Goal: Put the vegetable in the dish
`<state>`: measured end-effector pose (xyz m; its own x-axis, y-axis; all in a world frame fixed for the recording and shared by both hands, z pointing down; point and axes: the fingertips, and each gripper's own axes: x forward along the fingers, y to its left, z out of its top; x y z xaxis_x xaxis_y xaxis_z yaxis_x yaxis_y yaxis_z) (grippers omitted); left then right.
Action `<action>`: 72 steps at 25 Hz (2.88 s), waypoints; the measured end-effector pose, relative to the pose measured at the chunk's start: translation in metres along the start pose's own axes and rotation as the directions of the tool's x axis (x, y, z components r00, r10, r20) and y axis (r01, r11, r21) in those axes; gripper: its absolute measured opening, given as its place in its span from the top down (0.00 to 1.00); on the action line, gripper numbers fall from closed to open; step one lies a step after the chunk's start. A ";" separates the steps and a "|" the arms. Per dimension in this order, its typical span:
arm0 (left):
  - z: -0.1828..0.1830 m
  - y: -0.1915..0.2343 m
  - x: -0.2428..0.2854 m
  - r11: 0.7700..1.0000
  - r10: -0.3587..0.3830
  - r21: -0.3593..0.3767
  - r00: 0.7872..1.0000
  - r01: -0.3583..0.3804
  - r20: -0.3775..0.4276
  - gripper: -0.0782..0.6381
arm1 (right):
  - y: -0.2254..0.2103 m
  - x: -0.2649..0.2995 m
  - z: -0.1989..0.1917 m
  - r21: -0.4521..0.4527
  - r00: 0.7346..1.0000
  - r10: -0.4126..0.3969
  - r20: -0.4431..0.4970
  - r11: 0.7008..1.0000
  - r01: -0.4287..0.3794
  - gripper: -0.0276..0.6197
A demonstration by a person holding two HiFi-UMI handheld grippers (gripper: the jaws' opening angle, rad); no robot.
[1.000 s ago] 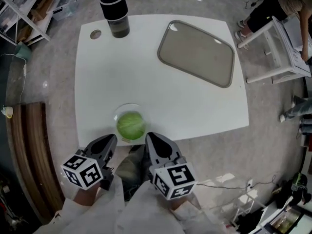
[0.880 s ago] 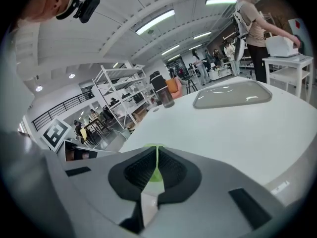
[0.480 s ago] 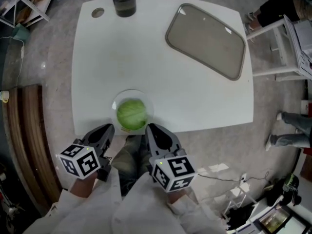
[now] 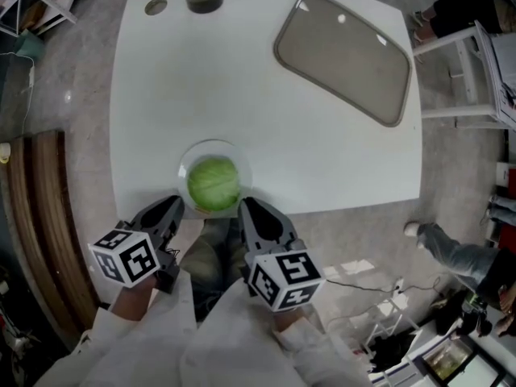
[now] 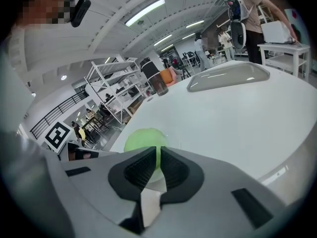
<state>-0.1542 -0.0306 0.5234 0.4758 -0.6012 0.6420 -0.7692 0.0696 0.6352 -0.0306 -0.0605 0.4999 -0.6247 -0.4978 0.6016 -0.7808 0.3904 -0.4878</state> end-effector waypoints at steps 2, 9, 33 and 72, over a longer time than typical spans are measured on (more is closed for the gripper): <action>-0.002 0.001 0.001 1.000 -0.003 -0.010 1.000 0.003 -0.009 0.88 | -0.001 0.002 -0.002 0.013 1.000 0.004 -0.010 1.000 -0.004 0.93; -0.005 0.002 0.006 0.994 -0.027 -0.105 0.999 0.024 -0.023 0.87 | -0.007 0.005 -0.010 0.060 0.999 -0.008 -0.042 0.998 0.011 0.93; -0.010 0.007 0.013 0.980 -0.024 -0.197 0.999 0.017 -0.031 0.81 | -0.020 0.016 -0.031 0.142 0.991 -0.060 -0.119 0.987 0.077 0.80; -0.012 0.009 0.016 0.974 -0.052 -0.223 0.998 0.045 -0.025 0.82 | -0.023 0.021 -0.037 0.230 0.987 -0.079 -0.142 0.967 0.111 0.83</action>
<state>-0.1486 -0.0300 0.5442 0.5260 -0.5838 0.6184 -0.6323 0.2178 0.7434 -0.0267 -0.0512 0.5475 -0.5558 -0.4119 0.7221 -0.8223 0.1446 -0.5504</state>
